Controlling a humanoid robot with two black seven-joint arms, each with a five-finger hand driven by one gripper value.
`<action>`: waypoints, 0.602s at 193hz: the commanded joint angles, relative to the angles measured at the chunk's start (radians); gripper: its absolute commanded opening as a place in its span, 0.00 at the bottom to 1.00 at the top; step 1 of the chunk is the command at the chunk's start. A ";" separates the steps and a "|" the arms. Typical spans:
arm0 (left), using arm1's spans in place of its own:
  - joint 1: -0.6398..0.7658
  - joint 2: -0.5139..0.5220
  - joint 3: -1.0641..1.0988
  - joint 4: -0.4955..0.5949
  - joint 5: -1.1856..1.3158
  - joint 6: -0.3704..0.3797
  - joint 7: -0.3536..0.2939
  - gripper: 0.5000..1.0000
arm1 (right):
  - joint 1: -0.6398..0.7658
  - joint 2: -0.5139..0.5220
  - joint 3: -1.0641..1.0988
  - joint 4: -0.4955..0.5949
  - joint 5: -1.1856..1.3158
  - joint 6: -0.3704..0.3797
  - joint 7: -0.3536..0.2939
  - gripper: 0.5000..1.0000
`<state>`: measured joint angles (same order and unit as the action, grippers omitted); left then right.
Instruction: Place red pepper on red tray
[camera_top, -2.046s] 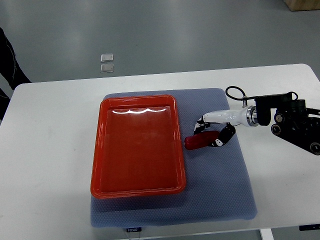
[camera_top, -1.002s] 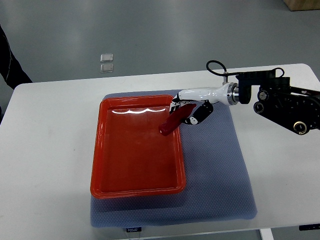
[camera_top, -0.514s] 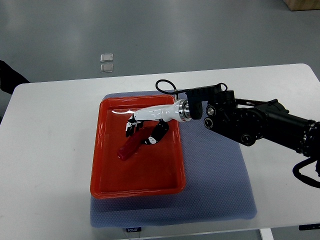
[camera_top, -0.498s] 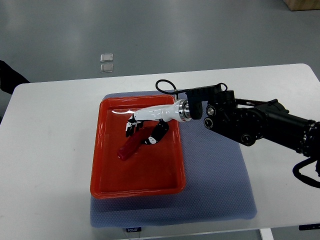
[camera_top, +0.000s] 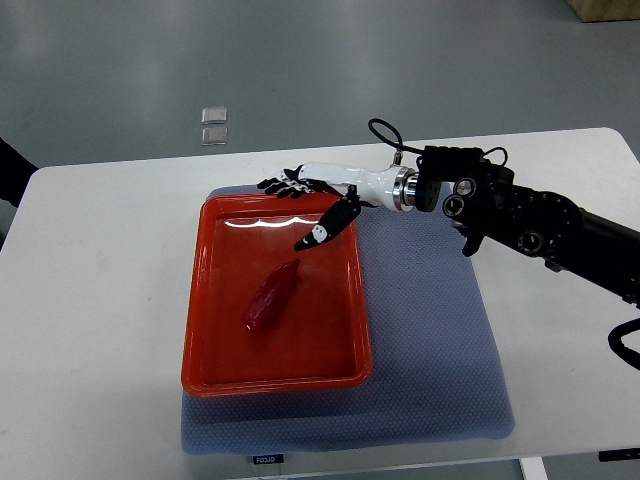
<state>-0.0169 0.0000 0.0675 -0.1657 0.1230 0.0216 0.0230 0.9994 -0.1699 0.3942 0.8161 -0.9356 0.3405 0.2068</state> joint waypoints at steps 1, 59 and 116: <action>0.000 0.000 0.000 0.000 0.001 0.000 0.000 1.00 | -0.042 -0.031 0.048 0.000 0.222 0.000 -0.047 0.79; 0.000 0.000 0.000 0.000 0.000 0.000 0.000 1.00 | -0.153 -0.062 0.103 -0.069 0.761 0.002 -0.081 0.79; 0.000 0.000 0.000 0.000 0.001 0.001 0.000 1.00 | -0.196 -0.057 0.103 -0.190 1.072 0.005 -0.141 0.81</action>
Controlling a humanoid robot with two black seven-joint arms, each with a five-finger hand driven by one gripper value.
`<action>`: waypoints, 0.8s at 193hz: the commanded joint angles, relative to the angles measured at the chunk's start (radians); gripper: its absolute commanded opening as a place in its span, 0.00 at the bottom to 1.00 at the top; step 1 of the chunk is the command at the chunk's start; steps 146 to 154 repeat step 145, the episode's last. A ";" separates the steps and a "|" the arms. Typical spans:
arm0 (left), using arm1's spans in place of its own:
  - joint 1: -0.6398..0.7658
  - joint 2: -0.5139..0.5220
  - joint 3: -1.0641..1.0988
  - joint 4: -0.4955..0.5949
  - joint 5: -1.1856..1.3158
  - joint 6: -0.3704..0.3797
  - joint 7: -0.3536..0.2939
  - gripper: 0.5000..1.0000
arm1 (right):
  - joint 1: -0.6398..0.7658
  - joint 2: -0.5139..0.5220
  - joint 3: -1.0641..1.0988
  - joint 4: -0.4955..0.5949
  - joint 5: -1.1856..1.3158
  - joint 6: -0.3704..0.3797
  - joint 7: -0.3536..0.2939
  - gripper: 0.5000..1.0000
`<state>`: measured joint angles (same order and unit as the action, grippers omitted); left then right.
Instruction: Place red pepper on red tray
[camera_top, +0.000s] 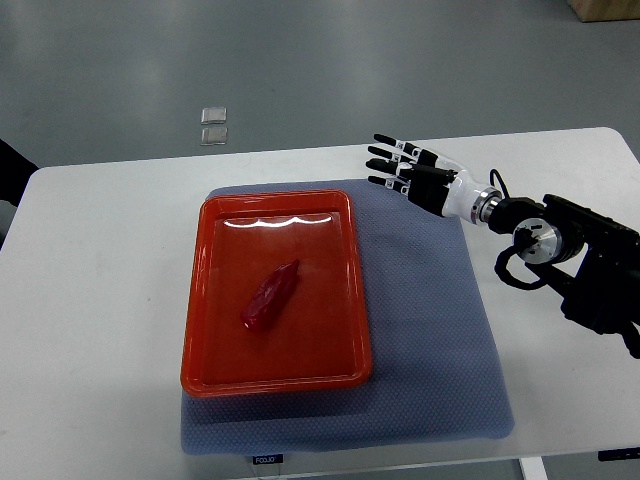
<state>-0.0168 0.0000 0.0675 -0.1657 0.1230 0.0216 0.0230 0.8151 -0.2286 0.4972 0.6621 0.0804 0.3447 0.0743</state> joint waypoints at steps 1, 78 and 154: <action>0.000 0.000 0.000 0.000 0.001 0.001 0.000 1.00 | -0.011 0.002 0.000 -0.036 0.056 0.000 -0.008 0.81; 0.000 0.000 0.000 0.000 0.001 0.000 0.000 1.00 | -0.022 0.003 0.007 -0.073 0.050 -0.003 0.015 0.83; 0.000 0.000 0.000 0.000 0.000 0.000 0.000 1.00 | -0.017 0.000 0.007 -0.071 0.042 0.010 0.015 0.83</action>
